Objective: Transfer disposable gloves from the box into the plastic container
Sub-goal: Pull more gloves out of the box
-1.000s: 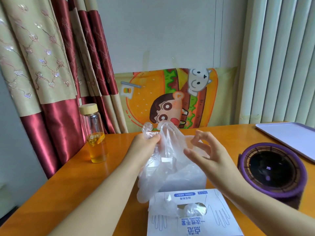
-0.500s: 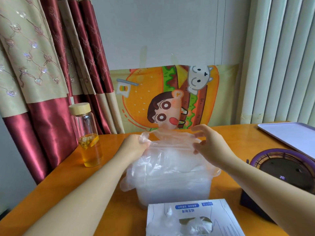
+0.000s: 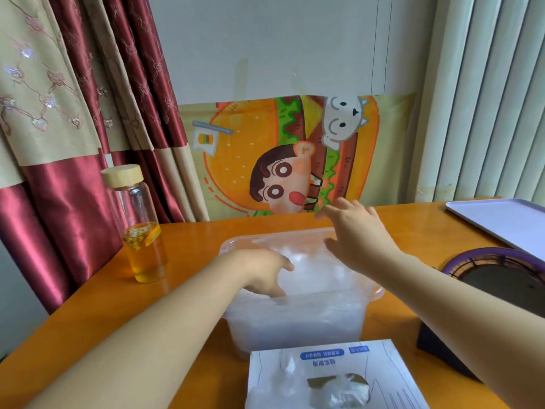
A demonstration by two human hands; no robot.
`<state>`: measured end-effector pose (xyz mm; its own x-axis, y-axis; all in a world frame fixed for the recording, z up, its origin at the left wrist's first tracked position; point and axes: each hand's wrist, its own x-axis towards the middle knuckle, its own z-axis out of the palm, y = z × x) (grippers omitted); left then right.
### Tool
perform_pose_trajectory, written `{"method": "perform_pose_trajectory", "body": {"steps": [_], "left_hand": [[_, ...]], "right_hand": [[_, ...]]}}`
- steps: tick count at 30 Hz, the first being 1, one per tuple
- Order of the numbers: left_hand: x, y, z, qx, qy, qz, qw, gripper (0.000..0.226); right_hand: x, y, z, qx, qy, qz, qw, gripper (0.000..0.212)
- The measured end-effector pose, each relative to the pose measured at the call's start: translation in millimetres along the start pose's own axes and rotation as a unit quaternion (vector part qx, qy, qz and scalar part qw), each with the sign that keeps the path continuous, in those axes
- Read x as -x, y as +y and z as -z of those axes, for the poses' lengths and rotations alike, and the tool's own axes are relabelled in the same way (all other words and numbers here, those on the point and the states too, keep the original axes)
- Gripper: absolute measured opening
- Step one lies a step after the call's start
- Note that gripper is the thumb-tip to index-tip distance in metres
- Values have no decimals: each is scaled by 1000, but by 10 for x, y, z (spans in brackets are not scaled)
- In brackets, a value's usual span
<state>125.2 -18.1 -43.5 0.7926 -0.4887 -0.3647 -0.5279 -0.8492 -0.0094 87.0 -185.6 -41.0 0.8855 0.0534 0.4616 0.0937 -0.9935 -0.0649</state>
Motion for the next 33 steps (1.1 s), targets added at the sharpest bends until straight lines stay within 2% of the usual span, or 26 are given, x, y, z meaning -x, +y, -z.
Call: {"method": "perform_pose_trajectory", "body": {"steps": [1,2,4,6,9,12,14,18,23,26,31,33], "left_hand": [[-30,27,-17,-2,-15,6,1000,76],[-70,47,-26,-5,-26,10,1000,80],[-126,95,-41,-24,-47,15,998,83],[-184,108,-78,-42,-58,20,997,86],[-246,57,-155,-47,-73,57,995,78],[-283,20,-232,-55,-88,86,991,55],[-302,-11,-257,-84,-95,73,989,50],[-361,-89,-289,-88,-143,93,982,55],[-275,-101,-256,-54,-164,118,978,52],[-145,-25,-264,-67,-127,156,977,54],[105,55,-153,-99,-123,101,982,52],[224,-42,-98,-84,-79,73,991,52]], "right_hand": [[4,-53,37,-26,30,30,999,42],[4,-121,54,-72,20,59,996,37],[2,-248,-17,-123,-92,101,983,33],[-41,-273,-157,-47,-227,120,965,46],[-145,-116,-362,96,-363,106,921,65],[-202,-13,-546,114,-420,75,897,50],[-204,-19,-629,99,-451,35,887,38],[-221,-35,-723,42,-479,-34,876,41],[-203,-79,-746,63,-468,13,882,48],[-142,-200,-687,45,-459,1,887,45],[-53,-376,-513,77,-431,44,898,36],[-5,-346,-319,78,-393,74,913,42]]}}
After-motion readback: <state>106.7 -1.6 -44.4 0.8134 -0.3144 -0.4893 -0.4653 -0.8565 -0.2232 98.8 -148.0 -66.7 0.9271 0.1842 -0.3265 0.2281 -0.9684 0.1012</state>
